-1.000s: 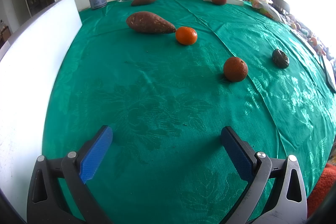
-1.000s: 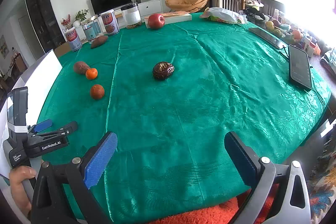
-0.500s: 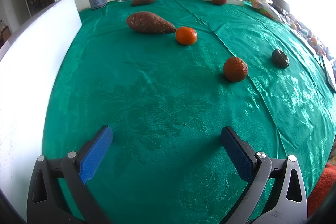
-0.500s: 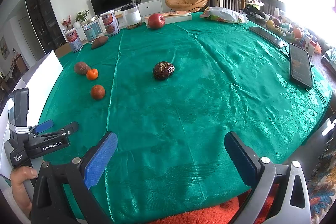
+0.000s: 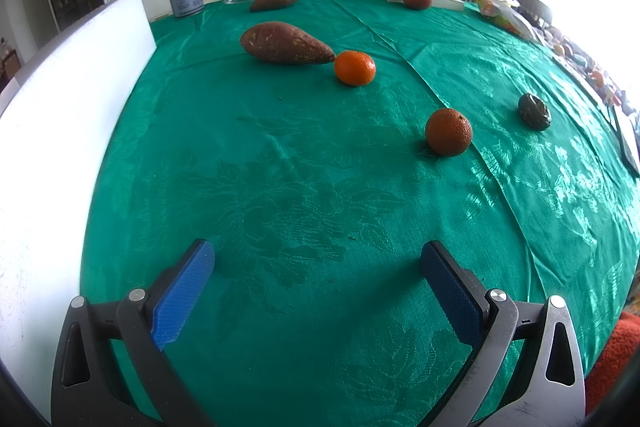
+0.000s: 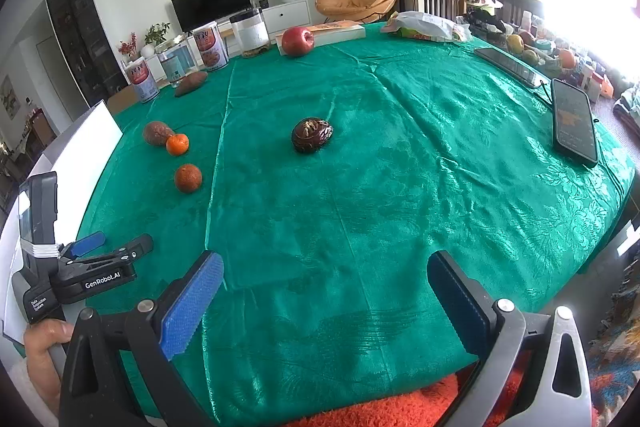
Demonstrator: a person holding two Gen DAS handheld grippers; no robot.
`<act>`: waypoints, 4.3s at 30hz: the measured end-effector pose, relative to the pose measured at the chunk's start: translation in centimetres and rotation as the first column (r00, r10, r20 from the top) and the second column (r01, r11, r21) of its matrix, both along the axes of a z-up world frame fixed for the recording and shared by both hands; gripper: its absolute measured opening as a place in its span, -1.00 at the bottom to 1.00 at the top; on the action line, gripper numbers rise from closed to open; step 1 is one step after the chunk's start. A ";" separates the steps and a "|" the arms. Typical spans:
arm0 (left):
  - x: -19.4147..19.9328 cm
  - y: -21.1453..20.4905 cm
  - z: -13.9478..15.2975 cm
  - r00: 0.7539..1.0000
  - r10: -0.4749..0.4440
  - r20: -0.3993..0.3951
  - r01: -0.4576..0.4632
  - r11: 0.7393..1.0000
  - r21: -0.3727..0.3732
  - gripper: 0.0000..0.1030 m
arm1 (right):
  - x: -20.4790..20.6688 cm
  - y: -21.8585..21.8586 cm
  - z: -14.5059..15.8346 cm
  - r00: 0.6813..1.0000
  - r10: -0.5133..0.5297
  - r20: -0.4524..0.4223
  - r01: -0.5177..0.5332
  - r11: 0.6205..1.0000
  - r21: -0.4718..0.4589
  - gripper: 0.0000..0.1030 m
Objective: Organize fruits
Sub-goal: 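Move both tools back over the table toward the remaining fruits, then grasp the reddish sweet potato with the left gripper, then grasp a tangerine with the right gripper while the left gripper holds the sweet potato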
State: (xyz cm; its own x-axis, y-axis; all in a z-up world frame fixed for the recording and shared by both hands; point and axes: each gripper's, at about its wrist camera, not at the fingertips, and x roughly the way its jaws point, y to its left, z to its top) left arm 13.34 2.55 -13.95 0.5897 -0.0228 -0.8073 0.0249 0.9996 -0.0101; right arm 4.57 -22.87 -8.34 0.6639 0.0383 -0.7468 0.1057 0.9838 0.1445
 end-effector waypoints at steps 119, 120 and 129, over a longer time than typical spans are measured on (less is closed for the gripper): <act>-2.5 2.5 1.4 0.993 -0.064 -0.095 0.055 0.994 -0.096 0.29 | 11.1 9.7 -1.5 0.904 0.424 -0.047 -0.425 0.905 0.003 0.60; -2.4 2.5 1.5 0.993 -0.067 -0.092 0.058 0.994 -0.097 0.23 | 12.2 10.5 -2.1 0.898 0.435 -0.067 -0.436 0.900 0.002 0.49; -2.5 3.1 1.7 0.994 -0.066 -0.084 0.054 0.989 -0.140 -0.20 | 14.6 11.2 -3.7 0.897 0.439 -0.057 -0.435 0.898 0.069 -0.43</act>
State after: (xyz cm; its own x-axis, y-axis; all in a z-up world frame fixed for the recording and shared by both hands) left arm 10.82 5.65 -12.27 0.5106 -0.1701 -0.8428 0.0777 0.9854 -0.1517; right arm 19.15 -11.66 -12.02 0.5175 0.3539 -0.7791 -0.3218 0.9241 0.2061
